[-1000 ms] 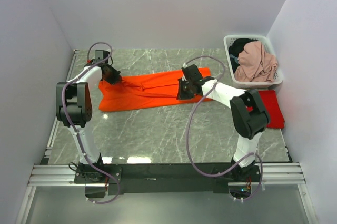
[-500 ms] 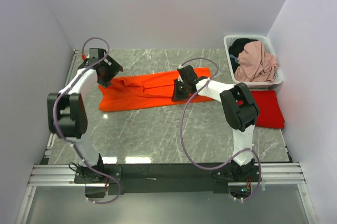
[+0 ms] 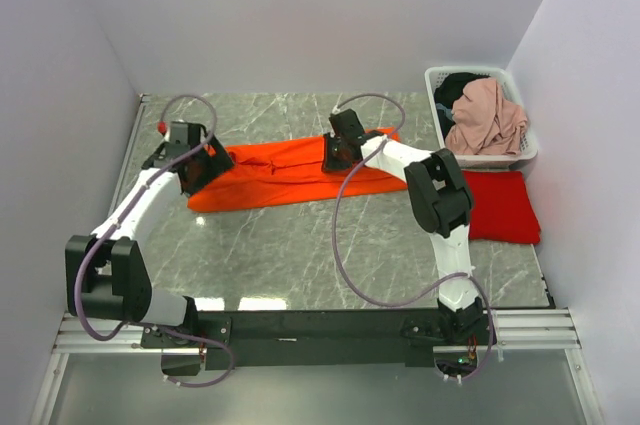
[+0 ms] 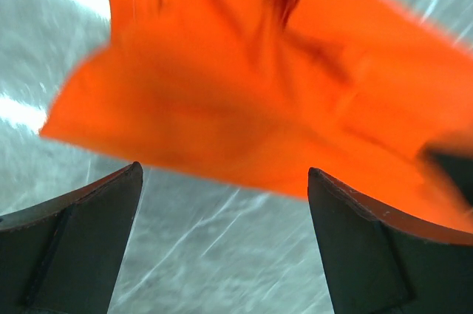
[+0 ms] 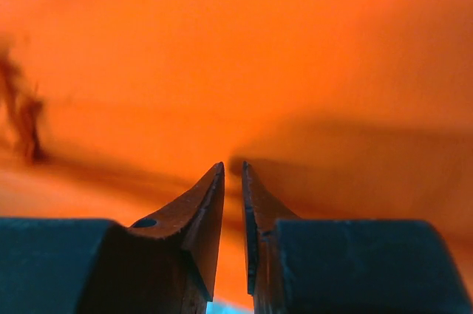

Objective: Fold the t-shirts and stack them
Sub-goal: Fold the tshirt

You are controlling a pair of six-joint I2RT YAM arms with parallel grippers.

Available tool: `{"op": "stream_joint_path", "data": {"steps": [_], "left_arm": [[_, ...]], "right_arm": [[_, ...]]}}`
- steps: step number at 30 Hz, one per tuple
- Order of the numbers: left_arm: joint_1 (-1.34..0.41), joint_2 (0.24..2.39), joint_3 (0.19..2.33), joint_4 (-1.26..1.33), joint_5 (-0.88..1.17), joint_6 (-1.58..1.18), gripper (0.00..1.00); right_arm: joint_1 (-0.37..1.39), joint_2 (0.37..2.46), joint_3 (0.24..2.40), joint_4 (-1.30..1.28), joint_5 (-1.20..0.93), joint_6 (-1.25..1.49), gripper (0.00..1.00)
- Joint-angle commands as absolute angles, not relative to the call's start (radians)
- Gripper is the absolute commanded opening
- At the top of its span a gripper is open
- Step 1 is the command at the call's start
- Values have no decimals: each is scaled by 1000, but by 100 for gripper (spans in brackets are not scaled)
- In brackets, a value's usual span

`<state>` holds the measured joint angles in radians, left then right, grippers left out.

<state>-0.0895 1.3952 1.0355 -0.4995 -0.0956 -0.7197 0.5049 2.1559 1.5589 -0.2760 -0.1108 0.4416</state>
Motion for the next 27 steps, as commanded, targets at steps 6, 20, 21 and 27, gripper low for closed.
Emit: {"op": "stream_joint_path", "data": {"steps": [6, 20, 21, 27], "left_arm": [[-163, 1408, 985, -505, -66, -679, 99], [-65, 1624, 1074, -498, -120, -739, 59], [-40, 1637, 1068, -500, -114, -741, 57], [26, 1644, 970, -482, -84, -761, 51]], "right_arm": [[469, 2169, 1740, -371, 12, 339, 31], [480, 1970, 1489, -383, -139, 51, 51], [483, 1974, 1497, -387, -146, 26, 51], [512, 2022, 1560, -426, -170, -83, 54]]}}
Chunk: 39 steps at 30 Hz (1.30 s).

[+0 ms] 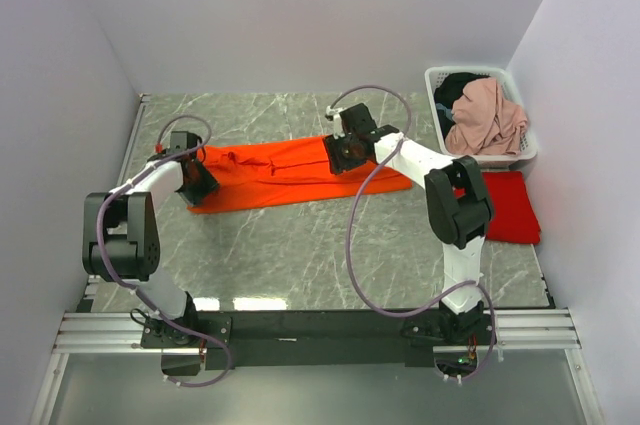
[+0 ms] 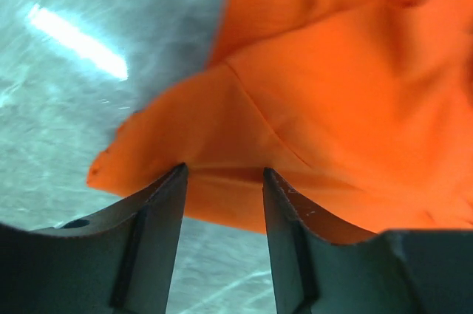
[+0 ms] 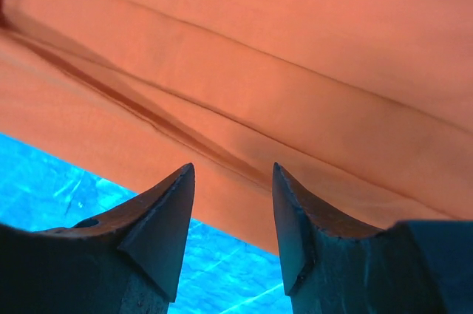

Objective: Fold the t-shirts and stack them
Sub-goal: Fold the tshirt

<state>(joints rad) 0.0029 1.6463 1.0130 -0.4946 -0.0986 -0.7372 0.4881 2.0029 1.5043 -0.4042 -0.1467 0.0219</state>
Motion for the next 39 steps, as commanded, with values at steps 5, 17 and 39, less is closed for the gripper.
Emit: {"op": "stream_joint_path", "data": {"steps": [5, 17, 39], "left_arm": [[55, 1706, 950, -492, -84, -750, 50], [72, 1677, 937, -535, -159, -712, 52], [74, 1672, 953, -557, -222, -683, 53]], "right_arm": [[563, 2078, 1612, -439, -121, -139, 56], [626, 2135, 1660, -486, -91, -236, 57], [689, 2132, 1640, -480, -74, -275, 42]]}}
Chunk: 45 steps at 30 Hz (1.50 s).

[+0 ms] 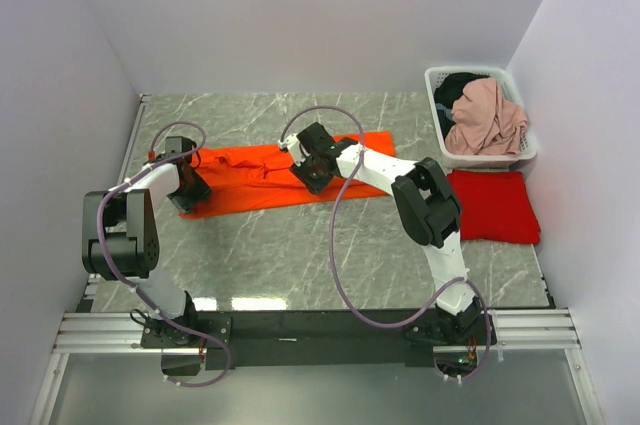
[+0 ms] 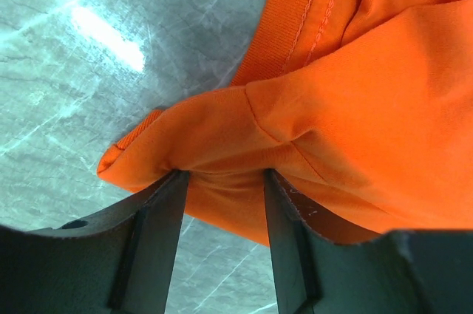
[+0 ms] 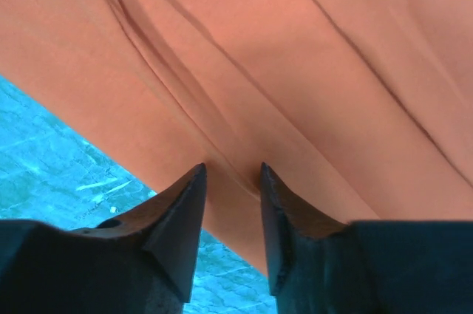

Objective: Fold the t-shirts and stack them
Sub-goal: Fold the tshirt

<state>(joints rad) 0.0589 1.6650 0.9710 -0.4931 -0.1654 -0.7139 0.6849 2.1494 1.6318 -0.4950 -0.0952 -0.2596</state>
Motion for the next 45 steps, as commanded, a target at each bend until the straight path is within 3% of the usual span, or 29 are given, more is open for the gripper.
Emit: {"op": "stream_joint_path", "data": {"steps": [1, 6, 9, 13, 19, 23, 24, 27, 40, 45], "left_arm": [[74, 1671, 950, -557, -224, -681, 53], [74, 1669, 950, -554, -212, -683, 53], [74, 1666, 948, -552, -213, -683, 53], [74, 1669, 948, -554, -207, -680, 53], [72, 1664, 943, -555, -207, -681, 53], [72, 1666, 943, -552, -203, -681, 53], [72, 1667, 943, -554, -201, -681, 53], [72, 1667, 943, -555, -201, -681, 53], [72, 1652, 942, -554, -195, -683, 54], [72, 1651, 945, -551, -192, -683, 54]], "right_arm": [[689, 2141, 1644, -483, -69, -276, 37], [687, 2145, 1646, -453, -14, -275, 21], [686, 2138, 1657, -428, 47, -285, 4], [678, 2178, 1724, -434, 104, -310, 3], [675, 2240, 1805, -425, 173, -351, 13], [672, 2281, 1848, -420, 219, -379, 35], [672, 2293, 1862, -419, 228, -382, 45], [667, 2292, 1867, -397, 273, -373, 53], [476, 2186, 1813, -397, 353, -214, 53], [457, 2022, 1643, -390, 259, -149, 52]]}}
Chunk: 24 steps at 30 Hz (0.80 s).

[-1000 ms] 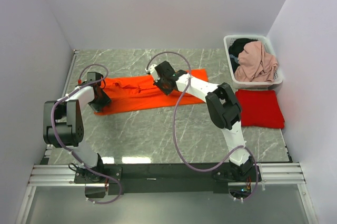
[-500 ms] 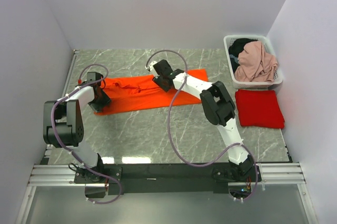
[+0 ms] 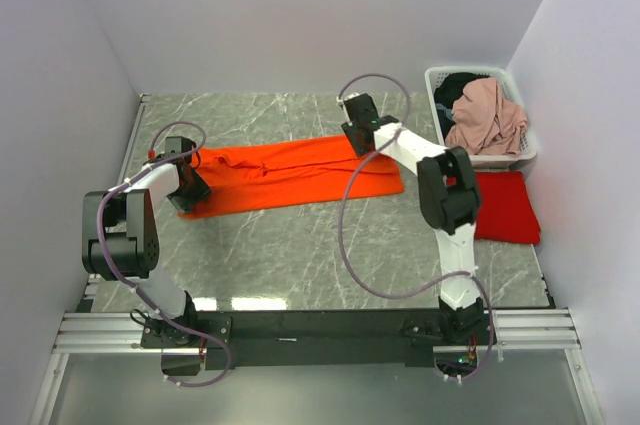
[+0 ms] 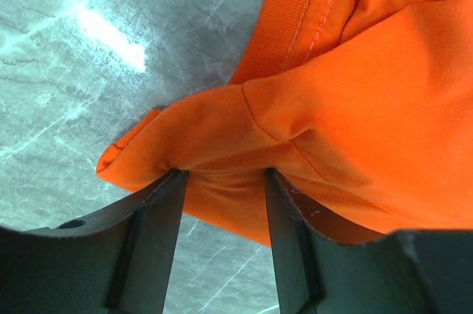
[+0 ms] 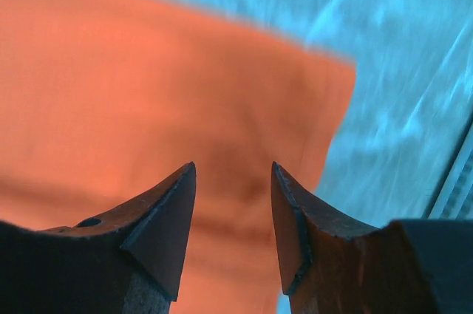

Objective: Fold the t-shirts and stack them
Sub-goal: Fold the tshirt

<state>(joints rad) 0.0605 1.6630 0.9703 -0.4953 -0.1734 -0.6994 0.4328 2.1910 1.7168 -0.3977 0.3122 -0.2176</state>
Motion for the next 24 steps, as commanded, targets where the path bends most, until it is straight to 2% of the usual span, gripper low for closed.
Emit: {"op": "stream_joint_path", "data": {"steps": [1, 6, 10, 14, 24], "left_arm": [[72, 1651, 946, -552, -192, -683, 54], [72, 1654, 953, -551, -184, -684, 55], [72, 1649, 956, -548, -178, -681, 54], [72, 1646, 951, -548, -175, -683, 54], [72, 1640, 950, -552, -181, -681, 54]], "right_arm": [[459, 1994, 1614, -388, 235, -97, 52], [460, 1847, 1435, -390, 71, 176, 41], [453, 1806, 1307, -361, 55, 398, 39], [439, 1815, 1244, -318, 63, 465, 38], [353, 1899, 1238, -242, 66, 509, 38]]}}
